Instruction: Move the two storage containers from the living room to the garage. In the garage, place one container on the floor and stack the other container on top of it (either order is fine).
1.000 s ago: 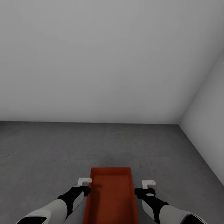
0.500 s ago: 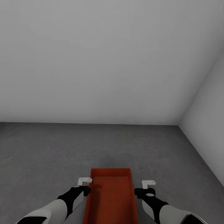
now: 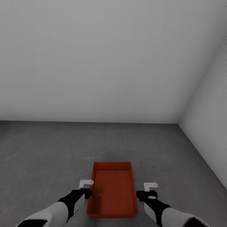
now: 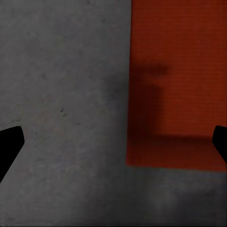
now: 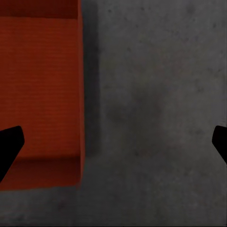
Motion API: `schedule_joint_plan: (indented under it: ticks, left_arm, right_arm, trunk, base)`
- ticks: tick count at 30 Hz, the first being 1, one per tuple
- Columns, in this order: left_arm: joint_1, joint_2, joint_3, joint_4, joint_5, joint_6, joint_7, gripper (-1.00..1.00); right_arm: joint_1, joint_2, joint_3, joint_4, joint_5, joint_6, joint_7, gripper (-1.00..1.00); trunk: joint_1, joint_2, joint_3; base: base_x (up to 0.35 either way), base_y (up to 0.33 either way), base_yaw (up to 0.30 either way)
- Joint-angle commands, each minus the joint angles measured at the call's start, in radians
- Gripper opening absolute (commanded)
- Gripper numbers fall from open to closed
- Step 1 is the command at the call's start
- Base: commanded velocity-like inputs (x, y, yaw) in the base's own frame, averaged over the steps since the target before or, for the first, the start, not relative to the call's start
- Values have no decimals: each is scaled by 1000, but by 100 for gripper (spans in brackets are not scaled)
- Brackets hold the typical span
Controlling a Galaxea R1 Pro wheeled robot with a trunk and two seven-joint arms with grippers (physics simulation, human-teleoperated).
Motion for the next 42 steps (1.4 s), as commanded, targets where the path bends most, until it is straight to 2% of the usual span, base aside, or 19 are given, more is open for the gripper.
schedule_joint_plan:
  ticks: [1,11,31,42]
  left_arm:
    - [0,0,1,-2,-1,6,3,100]
    - [0,0,1,-1,-3,3,6,100]
    - [0,-1,1,1,-5,3,8,100]
    - [0,0,2,1,-4,12,8,100]
  right_arm:
    - [0,0,9,1,-10,-3,-3,100]
    - [0,0,9,1,-10,-3,-3,100]
    - [0,0,9,1,-10,-3,-3,100]
    - [0,0,9,1,-10,-3,-3,100]
  trunk:
    - [-1,0,-1]
    - [-1,0,-1]
    - [-1,0,-1]
    - [-43,77,34]
  base:
    - [-342,0,0]
    - [-315,0,0]
    - [-23,0,0]
    - [0,0,0]
